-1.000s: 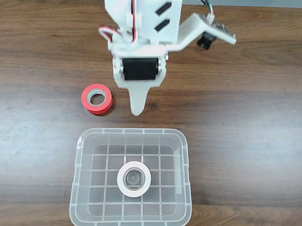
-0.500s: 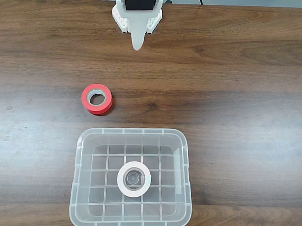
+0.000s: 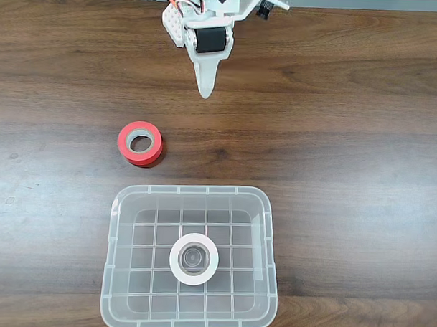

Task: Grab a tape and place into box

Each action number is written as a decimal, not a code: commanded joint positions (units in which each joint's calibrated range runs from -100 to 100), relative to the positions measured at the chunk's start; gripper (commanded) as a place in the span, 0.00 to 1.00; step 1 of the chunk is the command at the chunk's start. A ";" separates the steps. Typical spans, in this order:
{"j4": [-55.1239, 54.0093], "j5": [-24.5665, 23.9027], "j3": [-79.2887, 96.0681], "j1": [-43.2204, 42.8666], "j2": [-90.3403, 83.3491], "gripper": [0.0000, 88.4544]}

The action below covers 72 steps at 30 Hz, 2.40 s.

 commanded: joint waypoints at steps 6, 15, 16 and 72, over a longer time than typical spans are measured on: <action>-3.19 -5.40 22.42 0.26 -29.72 0.02; 3.40 -6.98 23.65 0.26 -30.69 0.02; 3.40 -6.98 23.65 0.26 -30.69 0.02; 3.49 -6.62 23.65 0.26 -30.77 0.02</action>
